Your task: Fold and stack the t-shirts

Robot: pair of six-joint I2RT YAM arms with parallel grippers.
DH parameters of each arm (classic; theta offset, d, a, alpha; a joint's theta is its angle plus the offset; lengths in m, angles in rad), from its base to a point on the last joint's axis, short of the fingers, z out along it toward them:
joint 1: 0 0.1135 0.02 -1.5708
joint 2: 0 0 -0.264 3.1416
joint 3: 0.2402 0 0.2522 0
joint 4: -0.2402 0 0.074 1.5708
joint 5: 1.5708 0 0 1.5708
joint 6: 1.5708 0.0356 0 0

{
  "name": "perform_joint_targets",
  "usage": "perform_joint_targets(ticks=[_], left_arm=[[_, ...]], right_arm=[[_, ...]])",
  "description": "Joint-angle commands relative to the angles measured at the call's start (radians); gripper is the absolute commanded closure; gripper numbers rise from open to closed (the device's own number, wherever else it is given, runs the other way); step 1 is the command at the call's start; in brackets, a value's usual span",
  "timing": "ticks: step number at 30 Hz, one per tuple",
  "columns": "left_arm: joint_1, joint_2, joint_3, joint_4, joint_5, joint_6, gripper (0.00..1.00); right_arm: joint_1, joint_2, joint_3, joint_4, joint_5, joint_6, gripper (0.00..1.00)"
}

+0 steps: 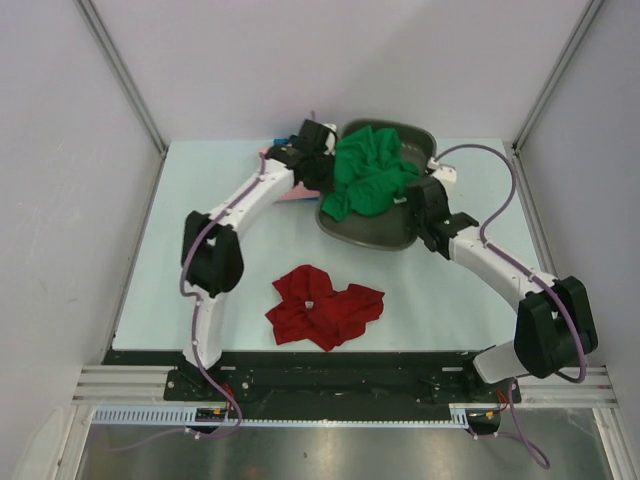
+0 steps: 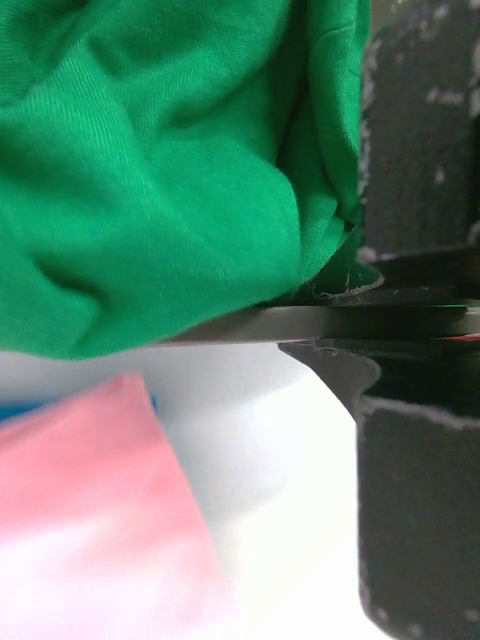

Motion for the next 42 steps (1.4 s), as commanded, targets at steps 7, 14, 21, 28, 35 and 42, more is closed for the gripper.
perform_joint_targets(ticks=[7, 14, 21, 28, 35, 42], left_arm=[[0.232, -0.576, -0.456, -0.001, -0.105, -0.086, 1.0], [0.49, -0.84, -0.814, 0.021, -0.108, -0.149, 1.0], [0.697, -0.913, -0.978, 0.041, -0.058, -0.165, 1.0], [0.786, -0.856, -1.063, 0.084, -0.067, -0.145, 1.0], [0.815, -0.736, -1.094, 0.124, -0.094, -0.134, 1.0], [0.831, -0.655, -1.049, 0.11, -0.11, -0.116, 1.0]], right_arm=[[0.239, 0.272, 0.446, 0.112, -0.087, -0.079, 1.0], [0.379, 0.529, 0.748, 0.067, -0.165, -0.095, 1.0], [0.468, 0.772, 0.997, 0.001, -0.214, -0.095, 1.0], [0.483, 0.907, 1.086, 0.006, -0.28, -0.059, 1.0], [0.494, 1.01, 1.181, -0.003, -0.373, -0.062, 1.0], [0.497, 1.063, 1.252, 0.012, -0.446, -0.049, 0.51]])
